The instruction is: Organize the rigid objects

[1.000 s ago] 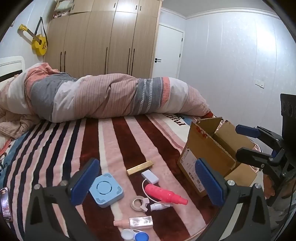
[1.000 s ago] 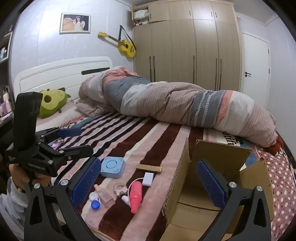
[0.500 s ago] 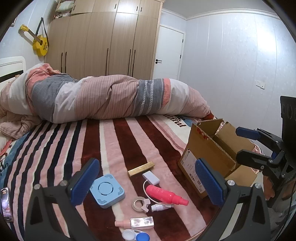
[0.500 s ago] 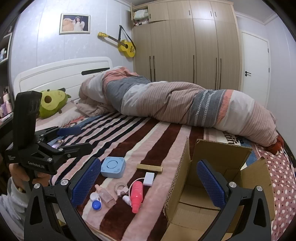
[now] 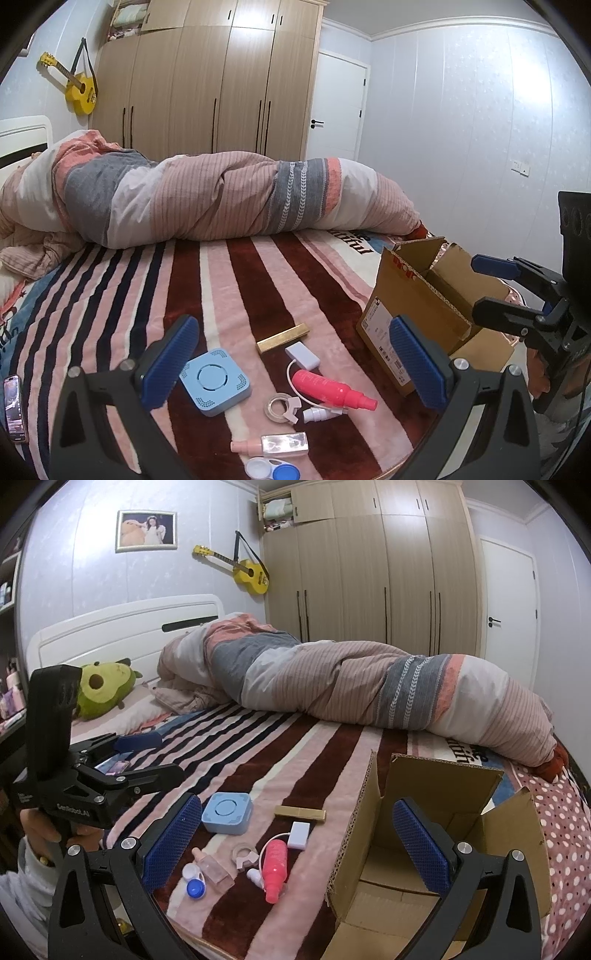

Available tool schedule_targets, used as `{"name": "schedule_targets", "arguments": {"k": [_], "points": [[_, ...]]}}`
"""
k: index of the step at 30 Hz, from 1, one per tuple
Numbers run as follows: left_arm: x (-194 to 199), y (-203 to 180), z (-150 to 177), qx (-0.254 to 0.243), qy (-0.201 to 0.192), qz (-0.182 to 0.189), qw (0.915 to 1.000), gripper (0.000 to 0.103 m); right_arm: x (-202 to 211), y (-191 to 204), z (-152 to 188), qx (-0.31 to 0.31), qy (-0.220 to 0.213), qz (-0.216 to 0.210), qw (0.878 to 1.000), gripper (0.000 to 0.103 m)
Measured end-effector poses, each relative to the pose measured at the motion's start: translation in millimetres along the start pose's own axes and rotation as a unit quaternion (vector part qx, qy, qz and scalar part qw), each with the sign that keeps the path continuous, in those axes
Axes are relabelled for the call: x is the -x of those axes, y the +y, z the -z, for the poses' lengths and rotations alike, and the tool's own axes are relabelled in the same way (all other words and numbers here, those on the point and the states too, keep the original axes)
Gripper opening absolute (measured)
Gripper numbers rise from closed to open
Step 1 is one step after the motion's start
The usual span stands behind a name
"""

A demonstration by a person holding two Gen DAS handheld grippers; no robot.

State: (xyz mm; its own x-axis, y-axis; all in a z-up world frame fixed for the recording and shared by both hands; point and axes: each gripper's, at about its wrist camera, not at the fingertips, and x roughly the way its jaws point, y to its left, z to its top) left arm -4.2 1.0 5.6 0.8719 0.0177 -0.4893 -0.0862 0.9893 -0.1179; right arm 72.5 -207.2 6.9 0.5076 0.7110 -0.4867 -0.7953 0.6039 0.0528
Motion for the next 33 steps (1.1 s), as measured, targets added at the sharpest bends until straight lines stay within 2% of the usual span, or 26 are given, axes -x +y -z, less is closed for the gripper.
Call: {"name": "schedule_targets", "arguments": {"k": [33], "points": [[1.3,0.1,-0.5,-0.003,-0.001,-0.005,1.0000,0.103,-0.7,-4.8,6.7,-0.014,0.009,0.001,1.000,0.103]]}}
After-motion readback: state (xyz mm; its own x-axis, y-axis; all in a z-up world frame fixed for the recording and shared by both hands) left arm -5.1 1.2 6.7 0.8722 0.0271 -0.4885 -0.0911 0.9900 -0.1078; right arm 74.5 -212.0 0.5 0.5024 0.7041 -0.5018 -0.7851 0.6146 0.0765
